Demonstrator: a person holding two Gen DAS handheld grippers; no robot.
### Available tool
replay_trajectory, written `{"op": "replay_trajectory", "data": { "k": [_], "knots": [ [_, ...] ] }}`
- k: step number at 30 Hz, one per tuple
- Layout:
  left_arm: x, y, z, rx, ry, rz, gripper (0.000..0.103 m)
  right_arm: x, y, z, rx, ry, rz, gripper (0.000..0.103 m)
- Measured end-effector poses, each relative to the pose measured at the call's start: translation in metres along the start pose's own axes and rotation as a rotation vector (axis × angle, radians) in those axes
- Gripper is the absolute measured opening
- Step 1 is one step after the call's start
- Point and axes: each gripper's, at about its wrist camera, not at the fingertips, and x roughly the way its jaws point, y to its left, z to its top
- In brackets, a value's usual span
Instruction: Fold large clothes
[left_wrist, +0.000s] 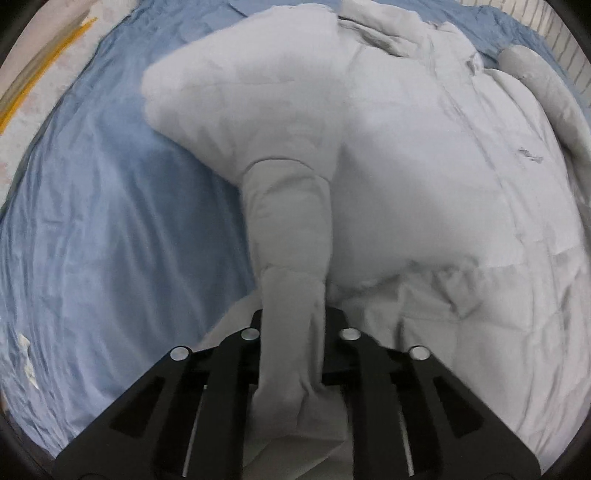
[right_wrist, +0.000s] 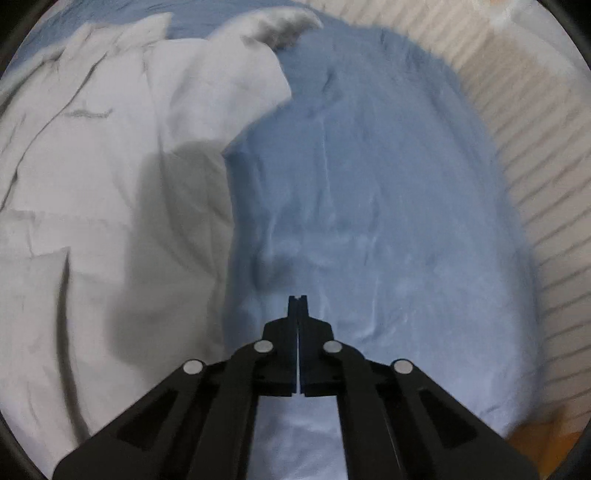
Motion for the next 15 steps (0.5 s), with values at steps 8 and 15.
{"op": "replay_trajectory", "data": {
  "k": [8, 15],
  "knots": [
    [-0.033, 0.049, 0.011, -0.025, -0.081, 0.069, 0.075, -0.025, -0.012, 0.022, 0.179, -0.101, 0.136, 0.040],
    [-0.061, 0.042, 0.045, 0.021, -0.150, 0.070, 0.091, -0.037, 0.062, 0.071, 0.058, -0.194, 0.131, 0.078]
  ]
}}
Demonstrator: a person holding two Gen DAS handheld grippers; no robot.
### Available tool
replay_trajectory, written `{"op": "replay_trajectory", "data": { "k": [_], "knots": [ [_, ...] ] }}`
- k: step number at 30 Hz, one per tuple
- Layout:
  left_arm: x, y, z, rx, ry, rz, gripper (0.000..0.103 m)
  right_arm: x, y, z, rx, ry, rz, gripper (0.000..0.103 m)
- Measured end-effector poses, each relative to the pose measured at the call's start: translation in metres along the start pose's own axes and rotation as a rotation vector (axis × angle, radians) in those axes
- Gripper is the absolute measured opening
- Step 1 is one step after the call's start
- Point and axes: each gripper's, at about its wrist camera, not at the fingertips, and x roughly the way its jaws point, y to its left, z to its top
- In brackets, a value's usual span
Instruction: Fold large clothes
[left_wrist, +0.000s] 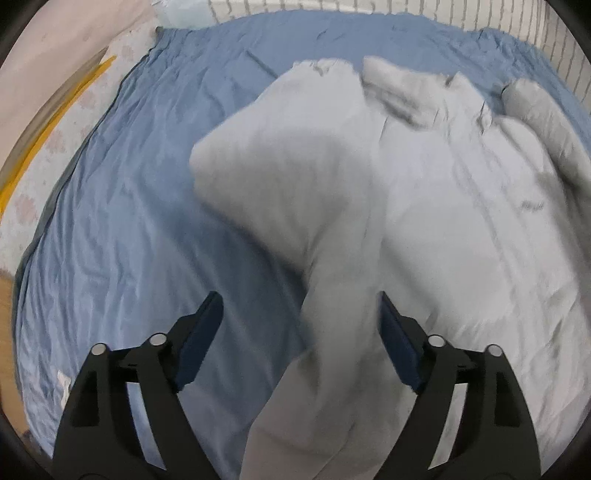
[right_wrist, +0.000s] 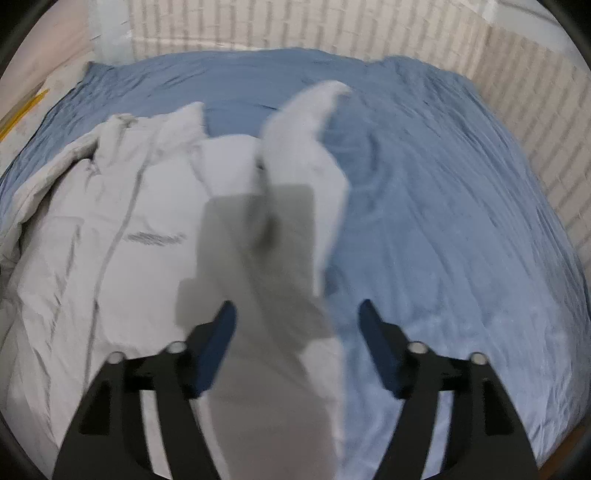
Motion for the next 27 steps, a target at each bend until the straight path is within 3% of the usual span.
{"op": "replay_trajectory", "data": {
  "k": [1, 4, 10, 11, 12, 13, 14, 15, 16, 18, 22, 24, 27],
  "knots": [
    [-0.001, 0.000, 0.010, -0.003, -0.016, 0.003, 0.096, 0.002, 0.009, 0.003, -0.020, -0.001, 0.001, 0.078],
    [0.014, -0.014, 0.041, 0.033, -0.042, 0.072, 0.096, 0.012, 0.038, 0.005, -0.083, 0.006, -0.014, 0.078],
    [0.082, -0.043, 0.091, 0.032, 0.043, 0.107, 0.095, 0.020, 0.056, -0.009, -0.104, 0.041, -0.002, 0.078],
    [0.098, -0.045, 0.102, 0.022, 0.075, 0.098, 0.088, 0.021, 0.056, -0.012, -0.105, 0.044, 0.000, 0.078],
    [0.108, -0.044, 0.107, 0.017, 0.094, 0.104, 0.058, 0.023, 0.056, -0.014, -0.106, 0.046, -0.007, 0.078],
    [0.114, -0.043, 0.109, 0.017, 0.104, 0.116, 0.041, 0.023, 0.054, -0.018, -0.107, 0.047, -0.010, 0.078],
    [0.117, -0.039, 0.112, 0.012, 0.100, 0.113, 0.035, 0.025, 0.053, -0.021, -0.106, 0.052, -0.008, 0.078],
    [0.114, -0.035, 0.112, 0.009, 0.075, 0.096, 0.022, 0.028, 0.053, -0.022, -0.105, 0.057, -0.003, 0.078],
    [0.107, -0.031, 0.108, 0.025, 0.037, 0.091, 0.014, 0.030, 0.052, -0.026, -0.102, 0.064, 0.006, 0.078],
    [0.092, -0.023, 0.096, 0.075, -0.020, 0.101, 0.007, 0.032, 0.051, -0.031, -0.096, 0.069, 0.009, 0.078],
    [0.068, -0.015, 0.054, 0.257, -0.090, 0.089, 0.005, 0.027, 0.054, -0.034, -0.091, 0.060, 0.006, 0.078],
    [0.057, -0.015, 0.020, 0.397, -0.102, 0.069, 0.005, 0.021, 0.058, -0.033, -0.087, 0.057, 0.018, 0.078],
    [0.043, -0.004, -0.027, 0.526, -0.113, 0.072, 0.005, 0.011, 0.067, -0.030, -0.097, 0.040, 0.030, 0.078]
  ]
}}
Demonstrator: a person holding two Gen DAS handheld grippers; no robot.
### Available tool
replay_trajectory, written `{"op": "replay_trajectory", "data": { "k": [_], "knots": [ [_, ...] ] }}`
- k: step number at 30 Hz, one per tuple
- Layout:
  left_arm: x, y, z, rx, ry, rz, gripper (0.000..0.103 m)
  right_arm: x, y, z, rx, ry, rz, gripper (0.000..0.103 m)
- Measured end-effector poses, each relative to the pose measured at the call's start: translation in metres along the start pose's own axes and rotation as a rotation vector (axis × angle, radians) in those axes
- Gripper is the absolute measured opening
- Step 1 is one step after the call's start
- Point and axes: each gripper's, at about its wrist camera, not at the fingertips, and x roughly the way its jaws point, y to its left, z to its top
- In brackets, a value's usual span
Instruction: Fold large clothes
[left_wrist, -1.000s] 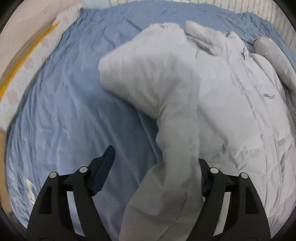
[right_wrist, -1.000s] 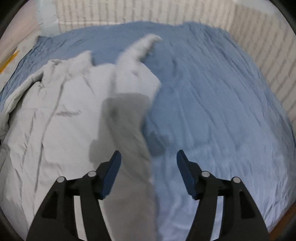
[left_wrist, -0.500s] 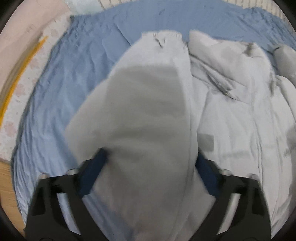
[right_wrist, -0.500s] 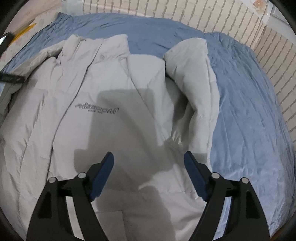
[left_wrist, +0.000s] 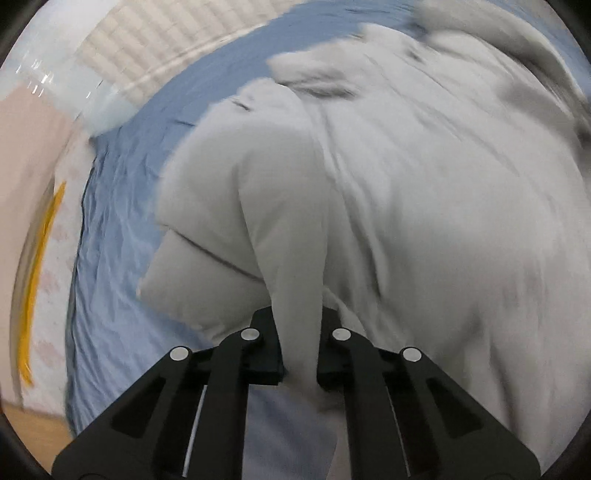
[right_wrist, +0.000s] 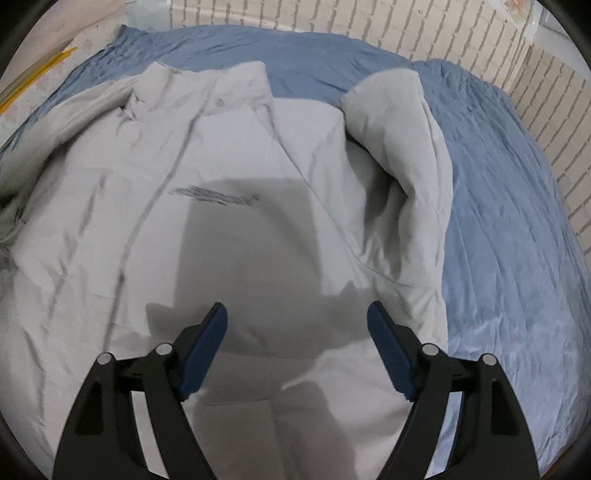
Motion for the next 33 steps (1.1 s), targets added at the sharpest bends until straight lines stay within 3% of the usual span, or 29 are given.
{"op": "replay_trajectory", "data": {
  "k": [4, 6, 8, 9, 11, 13, 15, 17, 19, 20, 26, 32, 33],
  "knots": [
    [-0.007, 0.024, -0.048, 0.001, 0.022, -0.083, 0.006, -0.005, 0.016, 0.009, -0.032, 0.001, 0.007, 0.078],
    [-0.004, 0.048, -0.063, -0.090, 0.031, -0.118, 0.014, -0.006, 0.025, 0.016, -0.044, 0.000, 0.020, 0.078],
    [-0.006, 0.069, -0.071, -0.184, 0.013, -0.133, 0.030, -0.006, 0.039, 0.028, -0.067, -0.004, 0.038, 0.079],
    [-0.007, 0.079, -0.074, -0.232, 0.012, -0.108, 0.048, -0.007, 0.049, 0.038, -0.089, -0.011, 0.039, 0.078],
    [-0.016, 0.091, -0.072, -0.329, 0.002, -0.081, 0.062, -0.010, 0.064, 0.052, -0.120, -0.029, 0.040, 0.078],
    [-0.031, 0.104, -0.083, -0.406, -0.007, -0.085, 0.087, -0.016, 0.080, 0.071, -0.152, -0.058, 0.055, 0.079],
    [-0.046, 0.111, -0.097, -0.461, -0.029, -0.073, 0.097, -0.020, 0.091, 0.088, -0.171, -0.081, 0.074, 0.080],
    [-0.053, 0.107, -0.109, -0.499, -0.030, -0.071, 0.099, -0.023, 0.105, 0.109, -0.184, -0.103, 0.108, 0.080],
    [-0.061, 0.110, -0.134, -0.525, 0.004, -0.009, 0.100, -0.022, 0.118, 0.130, -0.202, -0.119, 0.140, 0.080],
    [-0.037, 0.077, -0.111, -0.540, 0.027, 0.012, 0.100, -0.021, 0.125, 0.140, -0.211, -0.124, 0.150, 0.080],
    [0.001, 0.129, -0.125, -0.679, 0.156, 0.094, 0.100, -0.006, 0.179, 0.201, -0.307, -0.152, 0.183, 0.080],
    [0.039, 0.133, -0.100, -0.713, 0.170, 0.024, 0.098, 0.038, 0.224, 0.237, -0.402, -0.088, 0.239, 0.080],
    [0.044, 0.128, -0.094, -0.700, 0.161, 0.022, 0.092, 0.045, 0.229, 0.240, -0.412, -0.073, 0.255, 0.080]
  ]
}}
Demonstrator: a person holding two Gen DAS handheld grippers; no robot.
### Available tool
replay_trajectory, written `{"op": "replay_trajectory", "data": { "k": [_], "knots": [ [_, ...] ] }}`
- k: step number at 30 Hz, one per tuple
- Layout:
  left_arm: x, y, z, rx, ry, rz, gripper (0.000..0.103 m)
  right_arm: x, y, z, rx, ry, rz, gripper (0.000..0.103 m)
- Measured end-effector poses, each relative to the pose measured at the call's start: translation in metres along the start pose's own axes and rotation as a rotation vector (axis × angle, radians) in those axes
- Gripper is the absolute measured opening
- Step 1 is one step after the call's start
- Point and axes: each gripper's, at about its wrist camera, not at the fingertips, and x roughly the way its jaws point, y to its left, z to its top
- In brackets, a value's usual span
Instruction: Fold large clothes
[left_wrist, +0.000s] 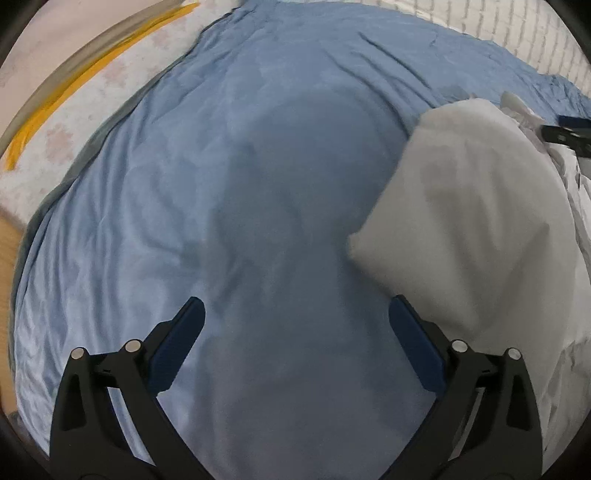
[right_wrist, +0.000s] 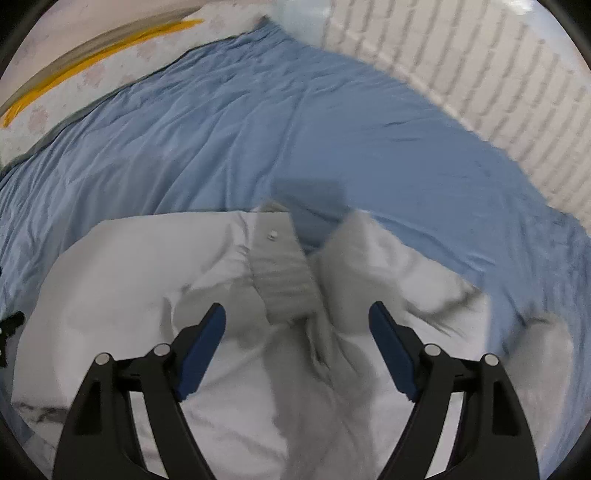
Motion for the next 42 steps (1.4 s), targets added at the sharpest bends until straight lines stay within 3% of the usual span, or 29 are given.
{"op": "replay_trajectory", "data": {
  "k": [2, 4, 6, 7, 12, 15, 17, 21, 24, 28, 29, 31, 33, 37, 39, 41, 42],
  "knots": [
    [0.011, -0.010, 0.003, 0.017, 0.022, -0.021, 0.068, 0.021, 0.000, 0.006, -0.001, 0.042, 0.045, 0.080],
    [0.025, -0.016, 0.008, 0.014, 0.058, -0.045, 0.036, 0.042, 0.001, 0.008, 0.005, 0.092, 0.078, 0.080],
    [0.044, -0.018, 0.013, -0.004, 0.104, -0.049, 0.023, 0.059, 0.003, 0.006, 0.019, 0.126, 0.095, 0.075],
    [0.051, -0.019, 0.014, -0.009, 0.117, -0.049, 0.018, 0.061, 0.005, 0.004, 0.019, 0.129, 0.098, 0.066],
    [0.072, -0.009, 0.014, -0.035, 0.146, -0.056, 0.011, 0.059, 0.023, -0.009, -0.048, 0.080, 0.026, 0.052],
    [0.075, -0.037, 0.019, -0.003, 0.129, -0.033, 0.005, 0.045, 0.026, -0.014, -0.060, 0.045, -0.013, 0.027],
    [0.070, -0.043, 0.019, 0.026, 0.116, -0.021, 0.000, 0.030, 0.028, -0.018, -0.071, 0.017, -0.055, 0.020],
    [0.050, -0.049, 0.021, 0.052, 0.082, -0.049, 0.000, -0.004, 0.026, -0.036, -0.061, -0.048, -0.121, 0.013],
    [0.028, -0.054, 0.023, 0.084, 0.039, -0.031, 0.000, -0.044, 0.007, -0.058, 0.022, -0.107, -0.171, 0.010],
    [0.011, -0.066, 0.024, 0.114, 0.016, -0.049, 0.004, -0.079, -0.031, -0.094, 0.128, -0.103, -0.228, 0.007],
    [0.004, -0.071, 0.021, 0.125, 0.003, -0.040, 0.009, -0.088, -0.045, -0.110, 0.160, -0.099, -0.252, 0.007],
    [-0.006, -0.076, 0.022, 0.141, -0.019, -0.040, 0.049, -0.101, -0.069, -0.142, 0.208, -0.079, -0.323, 0.006],
    [-0.020, -0.086, 0.020, 0.156, -0.055, -0.035, 0.068, -0.110, -0.098, -0.177, 0.310, -0.044, -0.311, 0.006],
    [-0.046, -0.102, 0.019, 0.172, -0.065, -0.056, 0.070, -0.125, -0.144, -0.259, 0.463, 0.049, -0.424, 0.007],
    [-0.043, -0.118, 0.026, 0.182, -0.065, -0.064, 0.074, -0.127, -0.162, -0.291, 0.538, 0.085, -0.384, 0.009],
    [-0.064, -0.117, 0.019, 0.199, -0.068, -0.059, 0.080, -0.134, -0.170, -0.312, 0.539, 0.115, -0.402, 0.010],
    [-0.069, -0.118, 0.016, 0.208, -0.070, -0.057, 0.082, -0.143, -0.171, -0.315, 0.526, 0.086, -0.395, 0.018]
  ]
}}
